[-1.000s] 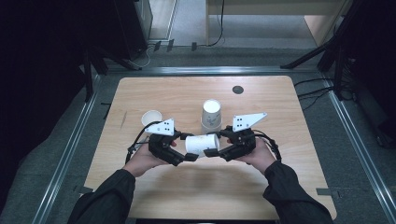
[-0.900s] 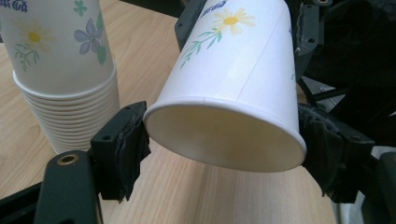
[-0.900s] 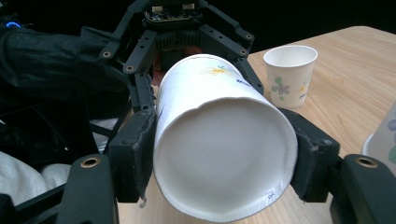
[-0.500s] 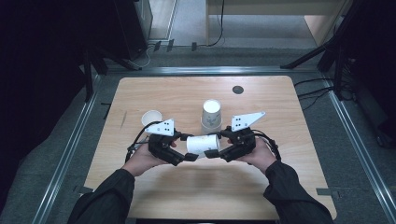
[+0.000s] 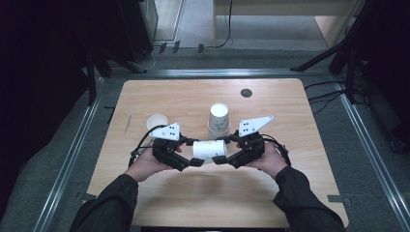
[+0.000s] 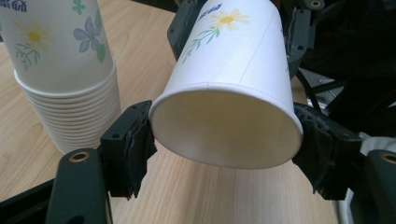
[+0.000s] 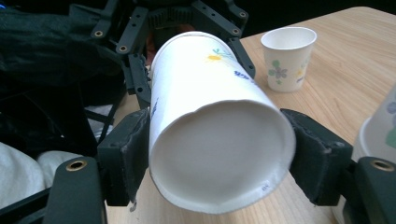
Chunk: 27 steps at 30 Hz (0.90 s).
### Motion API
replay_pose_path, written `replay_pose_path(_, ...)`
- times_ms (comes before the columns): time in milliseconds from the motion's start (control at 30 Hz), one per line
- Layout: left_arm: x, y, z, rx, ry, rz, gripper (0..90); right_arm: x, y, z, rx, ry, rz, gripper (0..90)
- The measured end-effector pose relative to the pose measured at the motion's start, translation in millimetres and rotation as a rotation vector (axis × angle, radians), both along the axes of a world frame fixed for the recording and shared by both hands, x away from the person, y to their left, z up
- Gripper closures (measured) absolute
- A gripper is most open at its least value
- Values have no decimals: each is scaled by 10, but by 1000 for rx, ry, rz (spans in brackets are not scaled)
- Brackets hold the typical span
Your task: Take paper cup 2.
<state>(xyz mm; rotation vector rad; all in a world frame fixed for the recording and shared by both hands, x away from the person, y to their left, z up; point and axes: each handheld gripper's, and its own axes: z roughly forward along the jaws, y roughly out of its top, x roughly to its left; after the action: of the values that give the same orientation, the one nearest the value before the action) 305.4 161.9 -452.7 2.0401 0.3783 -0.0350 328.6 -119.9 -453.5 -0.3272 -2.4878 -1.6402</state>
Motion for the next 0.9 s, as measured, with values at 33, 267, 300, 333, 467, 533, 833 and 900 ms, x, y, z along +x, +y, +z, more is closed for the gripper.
replay_pose_path(33,8,7,7,6,-3,2,265,2,-6,2,-4,-2,-1,275)
replay_pose_path(267,76,11,67,98,15,-3,265,-4,-26,18,-72,-43,-14,260)
replay_pose_path(300,81,2,72,111,19,-9,265,-3,-30,21,-77,-49,-18,259)
replay_pose_path(333,88,-7,75,128,14,-12,265,0,-31,22,-77,-47,-20,259)
replay_pose_path(467,111,-59,96,196,23,-28,265,5,-29,24,-94,-51,-16,260)
replay_pose_path(533,139,-77,122,225,32,-31,265,8,-19,26,-97,-58,-13,260)
replay_pose_path(833,268,-141,256,366,57,-29,265,62,35,28,-134,-79,-21,263)
replay_pose_path(900,286,-148,291,398,53,-33,265,70,53,16,-150,-78,-25,263)
